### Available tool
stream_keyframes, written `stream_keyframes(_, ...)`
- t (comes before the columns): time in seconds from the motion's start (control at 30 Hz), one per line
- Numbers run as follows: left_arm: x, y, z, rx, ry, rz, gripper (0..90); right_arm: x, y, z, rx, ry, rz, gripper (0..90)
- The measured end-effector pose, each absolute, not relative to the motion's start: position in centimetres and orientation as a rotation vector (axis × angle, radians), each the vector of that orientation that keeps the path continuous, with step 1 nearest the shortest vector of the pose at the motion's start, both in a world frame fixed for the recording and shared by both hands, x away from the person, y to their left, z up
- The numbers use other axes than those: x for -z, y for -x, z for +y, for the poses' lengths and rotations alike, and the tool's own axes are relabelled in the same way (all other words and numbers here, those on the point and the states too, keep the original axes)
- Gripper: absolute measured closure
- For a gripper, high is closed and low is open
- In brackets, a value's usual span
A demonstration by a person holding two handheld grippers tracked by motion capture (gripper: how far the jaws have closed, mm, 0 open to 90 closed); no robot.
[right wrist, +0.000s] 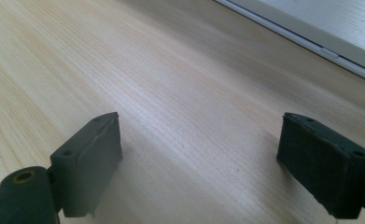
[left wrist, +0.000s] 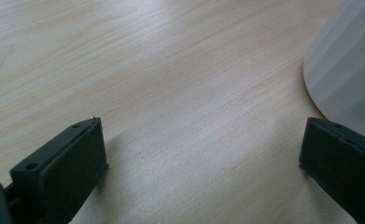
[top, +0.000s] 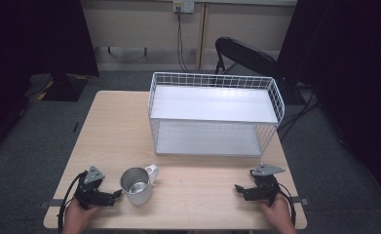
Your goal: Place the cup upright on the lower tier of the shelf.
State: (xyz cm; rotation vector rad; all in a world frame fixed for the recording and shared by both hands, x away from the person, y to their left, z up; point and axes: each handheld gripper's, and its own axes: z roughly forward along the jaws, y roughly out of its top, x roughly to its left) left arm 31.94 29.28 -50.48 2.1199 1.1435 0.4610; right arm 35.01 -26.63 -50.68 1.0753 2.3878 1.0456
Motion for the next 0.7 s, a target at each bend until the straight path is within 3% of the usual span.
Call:
stream_keyframes(0.17, 50.3, -32.0, 29.3, -0.454, -2.126, 1.165, 1.9, 50.7, -35.0, -26.6, -1.044, -1.076, 2.386, 12.7)
stream_keyframes(0.37, 49.7, -31.8, 29.8, -0.460, -2.123, 1.203, 16.1, 50.7, -34.9, -26.7, -1.041, -1.082, 2.381, 12.7)
stream_keyframes(0.7, 48.3, -31.5, 30.2, -0.415, -2.130, 1.181, 16.3, 50.7, -34.9, -26.7, -1.041, -1.084, 2.380, 12.7)
